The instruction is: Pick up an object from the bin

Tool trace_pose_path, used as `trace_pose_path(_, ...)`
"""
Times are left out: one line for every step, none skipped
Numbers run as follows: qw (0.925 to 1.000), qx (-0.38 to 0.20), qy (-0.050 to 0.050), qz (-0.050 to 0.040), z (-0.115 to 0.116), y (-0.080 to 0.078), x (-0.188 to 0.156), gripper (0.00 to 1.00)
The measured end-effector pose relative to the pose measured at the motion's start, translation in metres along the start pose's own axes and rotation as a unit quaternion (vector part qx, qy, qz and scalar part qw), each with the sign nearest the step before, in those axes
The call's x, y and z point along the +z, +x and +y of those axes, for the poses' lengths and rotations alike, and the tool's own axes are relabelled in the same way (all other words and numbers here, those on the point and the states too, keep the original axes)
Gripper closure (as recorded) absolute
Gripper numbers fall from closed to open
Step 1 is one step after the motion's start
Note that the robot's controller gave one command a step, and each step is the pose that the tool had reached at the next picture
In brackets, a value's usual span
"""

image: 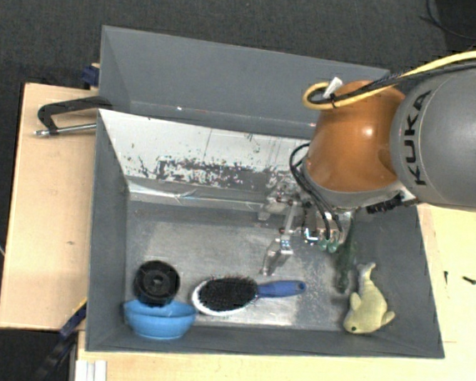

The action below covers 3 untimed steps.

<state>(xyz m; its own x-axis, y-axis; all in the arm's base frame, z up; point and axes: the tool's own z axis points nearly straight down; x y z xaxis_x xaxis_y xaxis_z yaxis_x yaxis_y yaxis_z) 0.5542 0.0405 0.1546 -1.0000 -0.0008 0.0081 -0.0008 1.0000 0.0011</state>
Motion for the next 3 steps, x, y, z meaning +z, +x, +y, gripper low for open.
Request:
trace_pose_path(0.9949, -0.101, 0.000, -0.0075, -0.009, 0.042, 0.084, 0.00)
trace_pose_path(0.9948, -0.101, 0.001, -0.0051, -0.009, 0.043, 0.082, 1.00)
trace_pose_path(0.9877, -0.156, 0.001, -0.0111, 0.008, 0.041, -0.128, 1.00)
